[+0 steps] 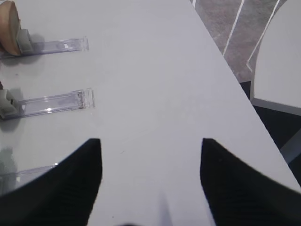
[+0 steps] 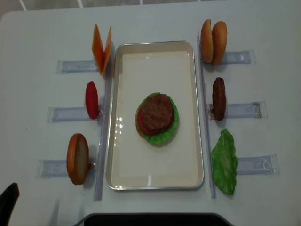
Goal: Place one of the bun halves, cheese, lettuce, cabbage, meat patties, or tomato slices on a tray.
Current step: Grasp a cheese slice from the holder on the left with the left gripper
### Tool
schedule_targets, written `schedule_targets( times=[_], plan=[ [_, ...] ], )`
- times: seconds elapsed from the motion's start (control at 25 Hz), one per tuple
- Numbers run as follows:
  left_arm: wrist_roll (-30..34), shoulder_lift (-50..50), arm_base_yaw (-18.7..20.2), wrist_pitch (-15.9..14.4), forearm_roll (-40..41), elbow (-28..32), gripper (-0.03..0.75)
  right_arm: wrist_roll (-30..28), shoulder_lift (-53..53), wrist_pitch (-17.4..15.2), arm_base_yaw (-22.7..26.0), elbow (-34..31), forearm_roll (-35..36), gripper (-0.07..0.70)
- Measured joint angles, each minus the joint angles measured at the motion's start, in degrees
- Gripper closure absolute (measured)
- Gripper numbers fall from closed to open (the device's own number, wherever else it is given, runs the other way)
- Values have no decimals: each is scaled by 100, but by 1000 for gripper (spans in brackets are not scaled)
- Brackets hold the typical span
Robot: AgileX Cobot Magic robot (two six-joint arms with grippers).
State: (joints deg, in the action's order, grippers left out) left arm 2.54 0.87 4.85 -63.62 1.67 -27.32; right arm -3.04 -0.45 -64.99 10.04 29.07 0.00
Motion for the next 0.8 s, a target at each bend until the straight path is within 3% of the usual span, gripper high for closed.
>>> schedule_targets(
  times=[0.8],
  plan=[
    [0, 0, 0, 0, 0, 0, 136, 0, 0, 0, 0, 0, 0, 197]
  ],
)
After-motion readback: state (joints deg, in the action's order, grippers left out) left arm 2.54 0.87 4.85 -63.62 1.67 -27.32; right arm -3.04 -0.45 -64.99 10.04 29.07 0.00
